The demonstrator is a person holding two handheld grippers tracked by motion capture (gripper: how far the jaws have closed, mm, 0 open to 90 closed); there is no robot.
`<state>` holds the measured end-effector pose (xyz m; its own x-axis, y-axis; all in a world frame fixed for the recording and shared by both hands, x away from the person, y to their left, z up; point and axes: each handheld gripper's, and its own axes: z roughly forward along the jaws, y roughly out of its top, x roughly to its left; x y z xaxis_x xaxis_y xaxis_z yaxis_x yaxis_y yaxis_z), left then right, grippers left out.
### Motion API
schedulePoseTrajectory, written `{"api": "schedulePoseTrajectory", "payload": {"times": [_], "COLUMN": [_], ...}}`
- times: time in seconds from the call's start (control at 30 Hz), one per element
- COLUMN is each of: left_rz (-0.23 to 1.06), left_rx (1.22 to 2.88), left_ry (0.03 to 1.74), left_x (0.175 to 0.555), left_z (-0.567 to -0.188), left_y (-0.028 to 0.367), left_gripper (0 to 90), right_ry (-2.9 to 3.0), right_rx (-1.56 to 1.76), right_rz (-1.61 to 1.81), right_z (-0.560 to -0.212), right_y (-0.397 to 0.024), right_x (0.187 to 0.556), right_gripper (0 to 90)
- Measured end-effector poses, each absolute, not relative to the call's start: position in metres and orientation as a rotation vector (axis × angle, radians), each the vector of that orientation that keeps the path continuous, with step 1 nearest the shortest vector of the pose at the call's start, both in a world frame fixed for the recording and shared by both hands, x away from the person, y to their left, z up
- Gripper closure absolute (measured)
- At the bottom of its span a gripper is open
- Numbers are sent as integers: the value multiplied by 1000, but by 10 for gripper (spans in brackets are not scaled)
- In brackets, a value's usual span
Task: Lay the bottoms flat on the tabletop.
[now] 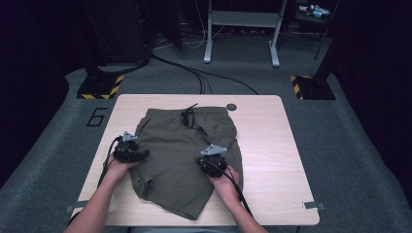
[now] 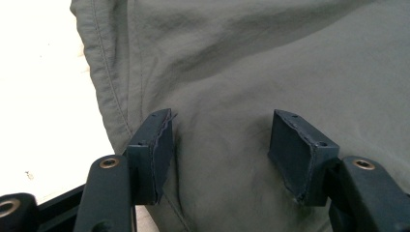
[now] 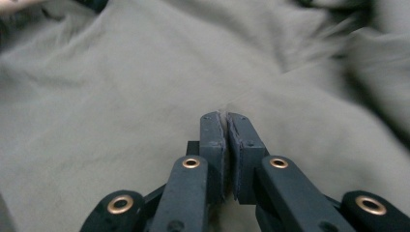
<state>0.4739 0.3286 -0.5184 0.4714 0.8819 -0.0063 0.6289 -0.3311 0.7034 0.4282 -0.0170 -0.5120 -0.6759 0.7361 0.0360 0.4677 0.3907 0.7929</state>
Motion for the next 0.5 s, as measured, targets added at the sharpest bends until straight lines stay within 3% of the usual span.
{"api": "schedulePoseTrajectory", "payload": {"times": [0.5], "left_rz": [519], "left_rx": [2079], "left_ry": [1262], "left_x": [477], "left_z": [-518], "left_y": [330], "left_gripper": [401], "right_ry": [2183], "right_rx": [1141], "right_rz": [1154], "right_z": [-481], "right_y": [-93], "right_x": [421], "right_gripper": [849]}}
